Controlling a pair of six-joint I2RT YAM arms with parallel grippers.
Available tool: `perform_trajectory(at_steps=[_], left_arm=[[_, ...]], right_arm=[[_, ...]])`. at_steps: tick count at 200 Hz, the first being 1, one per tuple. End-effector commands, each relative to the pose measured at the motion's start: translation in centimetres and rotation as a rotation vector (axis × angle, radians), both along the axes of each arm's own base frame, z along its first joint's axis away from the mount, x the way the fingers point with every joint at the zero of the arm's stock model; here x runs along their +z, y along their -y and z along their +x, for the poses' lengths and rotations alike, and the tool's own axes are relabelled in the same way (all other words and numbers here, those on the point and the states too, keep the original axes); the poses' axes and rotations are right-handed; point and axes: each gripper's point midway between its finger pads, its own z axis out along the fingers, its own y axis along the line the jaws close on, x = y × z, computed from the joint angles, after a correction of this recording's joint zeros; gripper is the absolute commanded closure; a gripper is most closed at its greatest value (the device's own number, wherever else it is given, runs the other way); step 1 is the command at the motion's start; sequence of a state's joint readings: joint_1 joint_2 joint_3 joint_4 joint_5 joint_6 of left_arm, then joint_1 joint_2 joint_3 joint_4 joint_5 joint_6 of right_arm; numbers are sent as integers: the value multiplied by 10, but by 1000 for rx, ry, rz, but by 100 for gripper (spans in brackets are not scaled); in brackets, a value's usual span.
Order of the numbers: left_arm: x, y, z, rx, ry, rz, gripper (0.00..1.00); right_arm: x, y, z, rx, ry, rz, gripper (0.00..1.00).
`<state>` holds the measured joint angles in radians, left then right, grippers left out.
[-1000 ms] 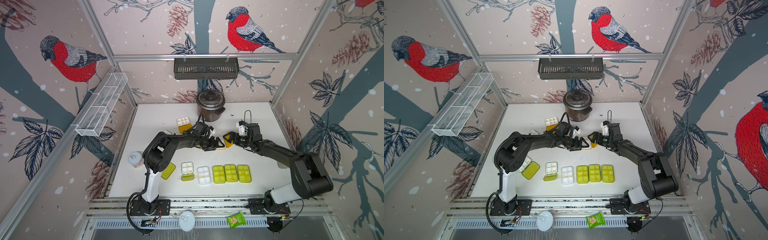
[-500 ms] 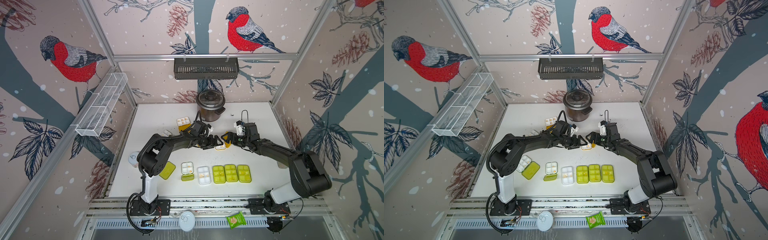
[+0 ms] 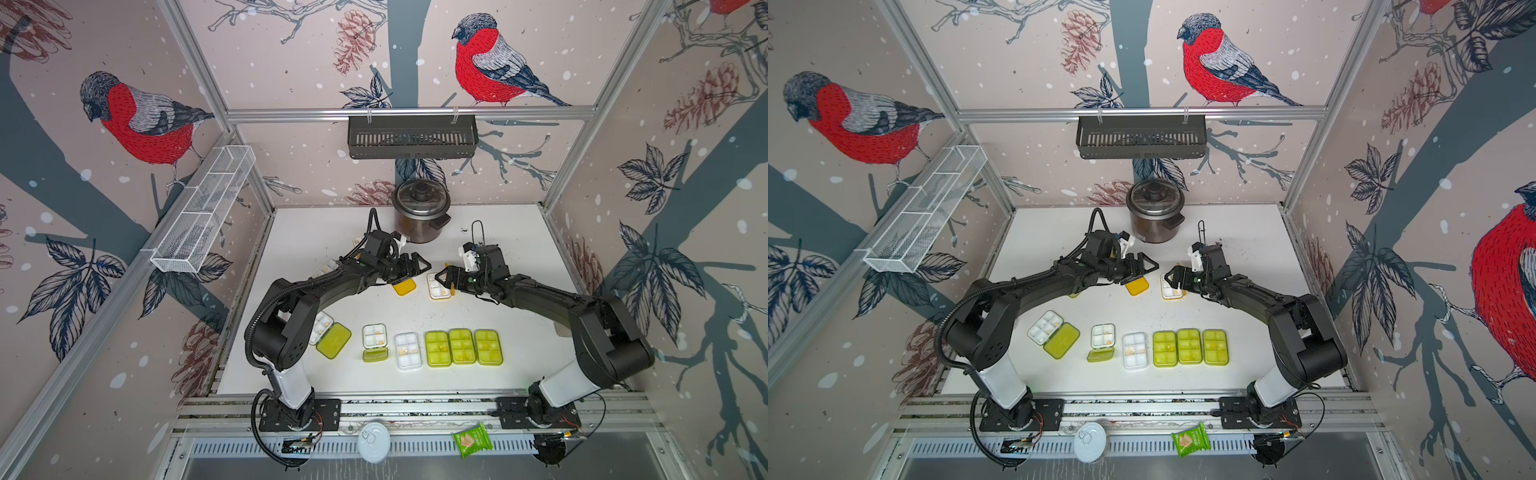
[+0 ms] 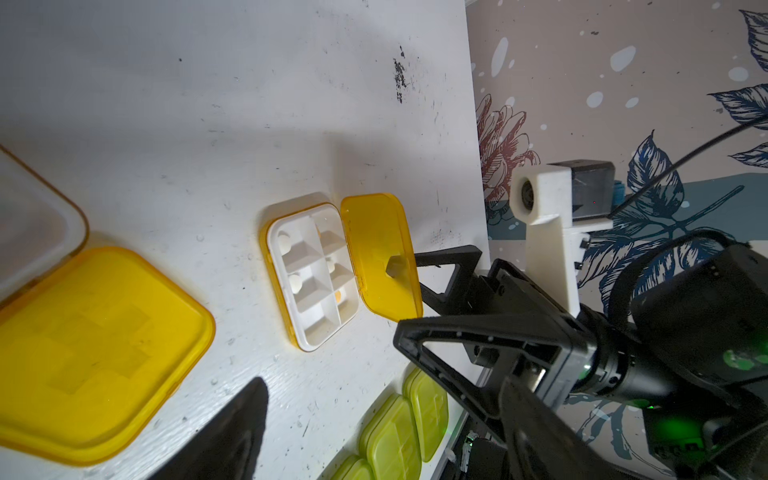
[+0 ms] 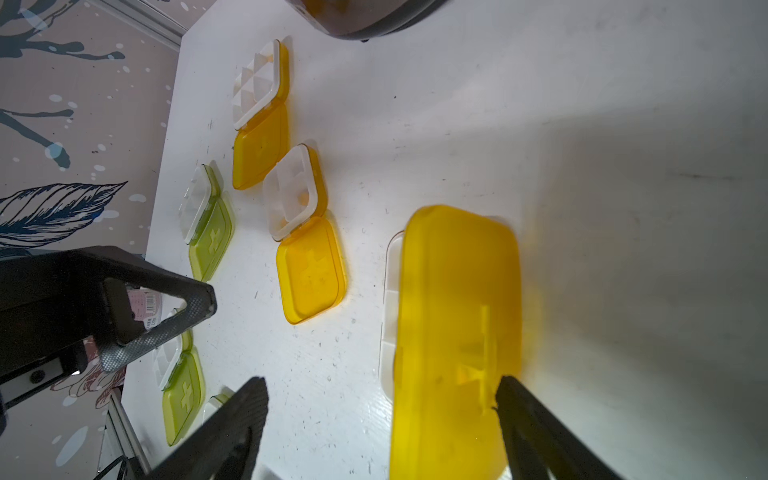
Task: Close pillboxes
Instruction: Close the lid on the pillbox.
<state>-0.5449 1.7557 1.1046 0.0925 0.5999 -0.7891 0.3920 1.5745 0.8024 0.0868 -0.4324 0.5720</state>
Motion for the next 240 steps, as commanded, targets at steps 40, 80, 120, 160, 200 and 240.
perform_trajectory(at_steps=[40, 80, 120, 160, 200, 240], left_arm=[[11, -2, 3, 12, 16, -19, 13], [10, -4, 5, 17, 16, -17, 13], [12, -5, 6, 18, 19, -18, 13], [15, -8, 7, 23, 24, -23, 13], [19, -12, 10, 37, 30, -27, 13], [18, -12, 11, 37, 25, -33, 13]], right_arm=[[-6, -13, 0, 23, -3, -29, 12], [-9, -21, 2, 41, -10, -37, 12], [-12, -23, 4, 41, -14, -57, 13], [-29, 4, 17, -27, 3, -329, 14], [-44, 25, 18, -32, -9, -543, 16], [-46, 24, 16, -16, -11, -580, 17]])
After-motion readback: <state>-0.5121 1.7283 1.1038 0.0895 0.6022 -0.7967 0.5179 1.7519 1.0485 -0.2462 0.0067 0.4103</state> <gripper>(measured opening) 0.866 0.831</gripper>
